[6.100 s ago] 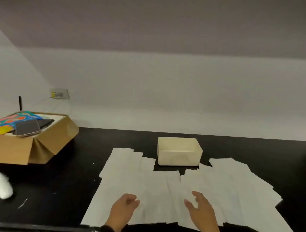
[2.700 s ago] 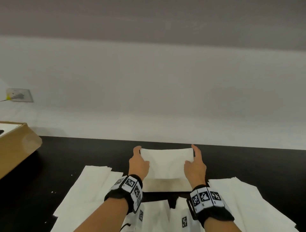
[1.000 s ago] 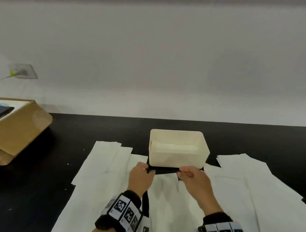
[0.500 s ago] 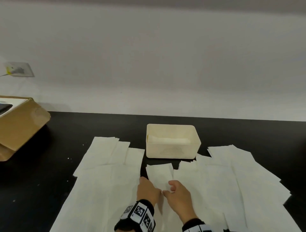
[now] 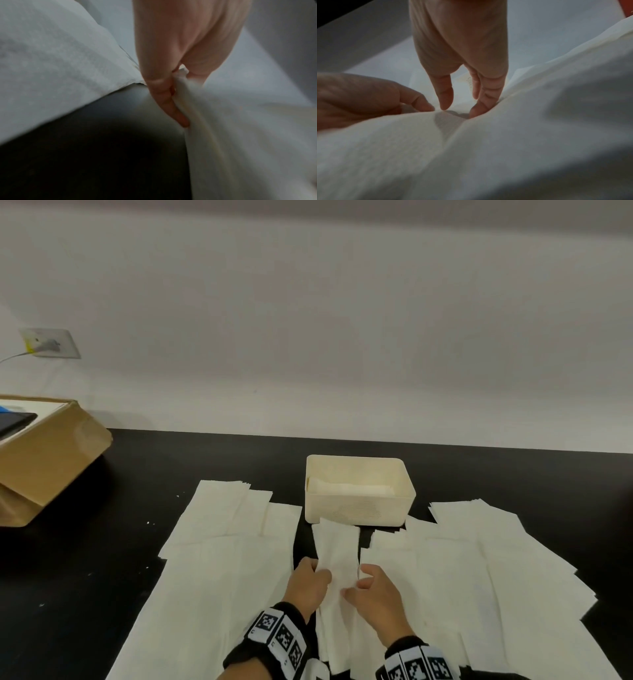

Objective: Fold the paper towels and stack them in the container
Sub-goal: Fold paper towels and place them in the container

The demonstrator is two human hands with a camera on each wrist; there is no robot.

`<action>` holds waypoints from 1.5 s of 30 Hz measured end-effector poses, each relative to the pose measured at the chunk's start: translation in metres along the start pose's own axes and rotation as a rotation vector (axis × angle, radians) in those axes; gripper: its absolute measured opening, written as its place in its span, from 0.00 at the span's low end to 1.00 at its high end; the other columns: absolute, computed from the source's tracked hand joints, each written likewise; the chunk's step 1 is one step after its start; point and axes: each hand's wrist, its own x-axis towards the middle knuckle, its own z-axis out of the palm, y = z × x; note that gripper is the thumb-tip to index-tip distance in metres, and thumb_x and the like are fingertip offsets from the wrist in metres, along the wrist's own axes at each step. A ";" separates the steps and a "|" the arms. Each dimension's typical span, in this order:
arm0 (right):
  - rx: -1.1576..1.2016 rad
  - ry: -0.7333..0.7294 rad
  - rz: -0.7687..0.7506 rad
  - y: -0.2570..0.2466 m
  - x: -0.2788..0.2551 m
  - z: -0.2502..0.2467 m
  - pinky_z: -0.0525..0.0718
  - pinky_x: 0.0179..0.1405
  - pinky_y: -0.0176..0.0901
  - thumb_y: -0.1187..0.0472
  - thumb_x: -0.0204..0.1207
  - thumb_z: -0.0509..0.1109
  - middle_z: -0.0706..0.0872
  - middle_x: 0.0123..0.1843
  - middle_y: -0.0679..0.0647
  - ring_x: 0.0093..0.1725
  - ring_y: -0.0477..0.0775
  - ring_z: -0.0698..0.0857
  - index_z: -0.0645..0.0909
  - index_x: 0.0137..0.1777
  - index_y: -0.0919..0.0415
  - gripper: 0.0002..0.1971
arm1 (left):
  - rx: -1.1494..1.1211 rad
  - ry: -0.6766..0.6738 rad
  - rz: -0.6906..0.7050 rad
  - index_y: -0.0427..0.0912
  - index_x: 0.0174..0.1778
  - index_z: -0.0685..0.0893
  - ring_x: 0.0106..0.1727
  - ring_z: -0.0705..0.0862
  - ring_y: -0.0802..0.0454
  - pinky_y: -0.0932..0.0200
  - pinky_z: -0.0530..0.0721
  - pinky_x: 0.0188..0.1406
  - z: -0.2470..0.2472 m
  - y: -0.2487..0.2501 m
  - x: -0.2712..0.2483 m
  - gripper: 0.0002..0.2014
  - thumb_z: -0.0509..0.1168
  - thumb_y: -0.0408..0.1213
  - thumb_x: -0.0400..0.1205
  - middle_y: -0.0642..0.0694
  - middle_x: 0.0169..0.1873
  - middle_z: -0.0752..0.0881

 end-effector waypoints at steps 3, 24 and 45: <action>0.075 -0.034 0.019 0.002 0.003 -0.003 0.80 0.62 0.45 0.59 0.70 0.77 0.81 0.60 0.54 0.58 0.53 0.80 0.65 0.76 0.57 0.36 | -0.094 0.067 0.026 0.39 0.55 0.73 0.54 0.82 0.43 0.52 0.82 0.54 -0.008 0.004 -0.001 0.11 0.62 0.30 0.78 0.42 0.51 0.82; 0.645 -0.002 -0.216 -0.010 -0.005 -0.059 0.85 0.42 0.50 0.78 0.63 0.76 0.88 0.48 0.61 0.48 0.62 0.87 0.83 0.53 0.64 0.19 | -0.896 -0.160 0.145 0.37 0.56 0.83 0.54 0.86 0.43 0.50 0.85 0.51 -0.050 0.007 -0.024 0.15 0.65 0.22 0.75 0.39 0.51 0.89; 0.408 0.079 -0.212 0.007 0.002 -0.064 0.85 0.51 0.49 0.71 0.65 0.79 0.88 0.44 0.57 0.46 0.57 0.86 0.85 0.42 0.54 0.12 | -0.240 0.040 0.251 0.48 0.45 0.81 0.47 0.82 0.51 0.62 0.82 0.42 -0.043 0.000 -0.018 0.13 0.74 0.28 0.73 0.46 0.45 0.84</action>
